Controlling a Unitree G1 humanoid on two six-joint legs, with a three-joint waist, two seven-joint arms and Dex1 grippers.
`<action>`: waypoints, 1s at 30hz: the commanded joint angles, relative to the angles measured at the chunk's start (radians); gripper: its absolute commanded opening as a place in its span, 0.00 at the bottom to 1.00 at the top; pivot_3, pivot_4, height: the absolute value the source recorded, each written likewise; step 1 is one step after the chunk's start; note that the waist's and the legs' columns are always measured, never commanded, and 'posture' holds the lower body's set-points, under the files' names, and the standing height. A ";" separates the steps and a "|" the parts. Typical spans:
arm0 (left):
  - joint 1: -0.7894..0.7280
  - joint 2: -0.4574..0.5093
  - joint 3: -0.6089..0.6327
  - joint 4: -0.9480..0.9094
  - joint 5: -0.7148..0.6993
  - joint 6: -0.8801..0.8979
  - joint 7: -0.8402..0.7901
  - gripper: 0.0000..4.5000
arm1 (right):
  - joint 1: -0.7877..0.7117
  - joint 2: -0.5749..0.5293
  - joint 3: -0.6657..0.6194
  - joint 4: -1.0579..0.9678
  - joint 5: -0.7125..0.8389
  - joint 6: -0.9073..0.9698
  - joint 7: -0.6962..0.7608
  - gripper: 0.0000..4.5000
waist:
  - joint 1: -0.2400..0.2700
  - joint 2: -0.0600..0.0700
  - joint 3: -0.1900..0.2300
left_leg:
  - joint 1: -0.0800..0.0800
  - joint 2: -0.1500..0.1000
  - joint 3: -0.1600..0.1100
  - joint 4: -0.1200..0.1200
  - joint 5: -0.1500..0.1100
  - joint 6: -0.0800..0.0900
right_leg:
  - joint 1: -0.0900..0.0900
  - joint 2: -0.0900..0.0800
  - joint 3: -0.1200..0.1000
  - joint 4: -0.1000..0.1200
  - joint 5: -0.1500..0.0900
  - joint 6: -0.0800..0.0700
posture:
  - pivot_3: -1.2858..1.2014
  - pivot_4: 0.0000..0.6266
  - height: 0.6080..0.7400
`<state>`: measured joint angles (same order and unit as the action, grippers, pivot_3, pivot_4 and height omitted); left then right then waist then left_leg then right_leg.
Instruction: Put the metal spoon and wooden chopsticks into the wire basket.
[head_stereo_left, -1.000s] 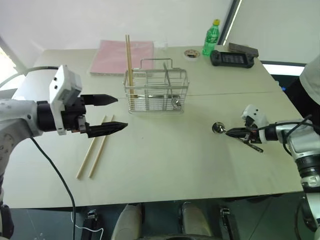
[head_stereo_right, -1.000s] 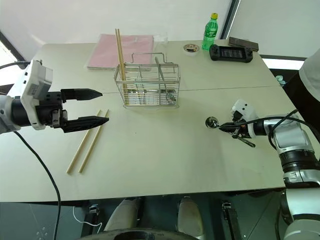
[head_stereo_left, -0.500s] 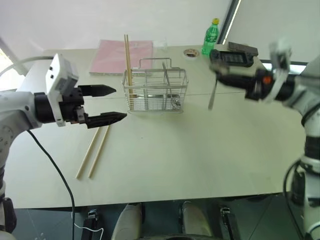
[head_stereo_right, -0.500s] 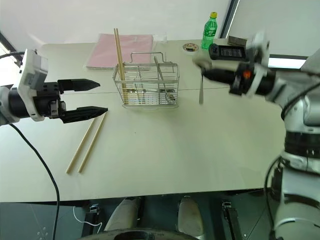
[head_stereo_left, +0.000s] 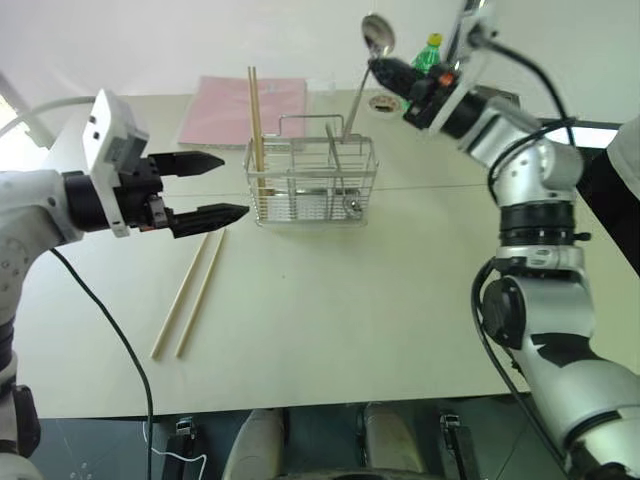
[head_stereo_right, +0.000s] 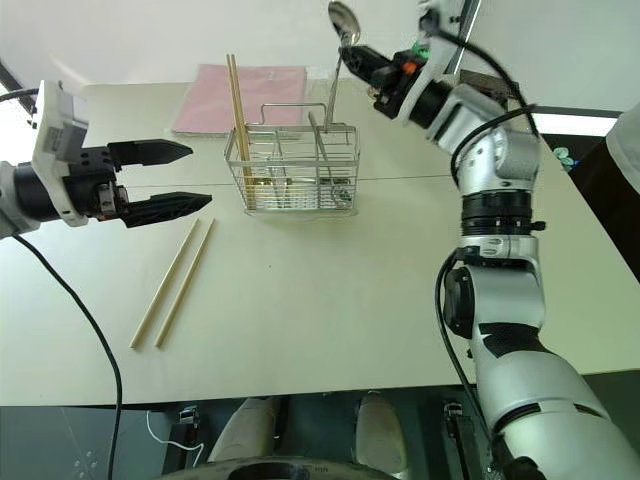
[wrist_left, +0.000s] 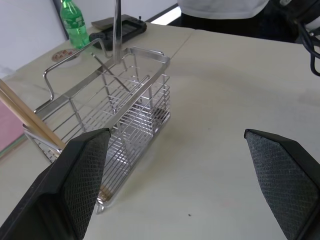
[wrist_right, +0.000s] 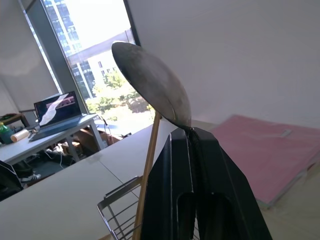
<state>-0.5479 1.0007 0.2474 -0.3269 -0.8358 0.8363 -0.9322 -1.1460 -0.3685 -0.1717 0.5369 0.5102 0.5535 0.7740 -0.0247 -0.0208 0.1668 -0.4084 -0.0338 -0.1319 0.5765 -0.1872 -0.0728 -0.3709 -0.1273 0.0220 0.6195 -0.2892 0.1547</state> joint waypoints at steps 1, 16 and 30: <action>-0.034 0.013 0.033 0.005 0.015 -0.026 0.008 1.00 | -0.029 -0.006 -0.007 0.011 -0.025 -0.065 0.005 0.02 | 0.000 0.000 0.000 | 0.000 0.000 0.000 0.000 0.000 0.000 | 0.000 0.000 0.000 0.000 0.000 0.000 | 0.52 0.24 0.94; -0.089 -0.005 -0.002 0.059 0.058 -0.062 0.000 1.00 | 0.123 -0.009 0.024 -0.112 -0.034 0.054 -0.025 0.32 | -0.022 0.000 0.000 | 0.001 0.001 -0.001 0.001 0.002 -0.003 | -0.002 0.001 0.000 0.009 0.000 0.000 | 0.52 0.24 0.94; -0.065 0.006 0.038 0.128 0.105 -0.067 0.012 1.00 | 0.164 -0.176 0.013 -0.291 -0.027 0.108 0.035 1.00 | -0.019 0.000 0.000 | 0.001 0.008 -0.001 0.001 0.002 -0.003 | -0.003 0.008 0.000 0.008 0.001 -0.001 | 0.52 0.24 0.94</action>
<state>-0.6196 0.9835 0.2261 -0.2118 -0.7434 0.7784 -0.9319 -0.9713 -0.5048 -0.1311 0.3286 0.4571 0.6541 0.7714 -0.0434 -0.0207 0.1669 -0.4073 -0.0260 -0.1326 0.5771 -0.1854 -0.0756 -0.3736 -0.1196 0.0222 0.6271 -0.2886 0.1532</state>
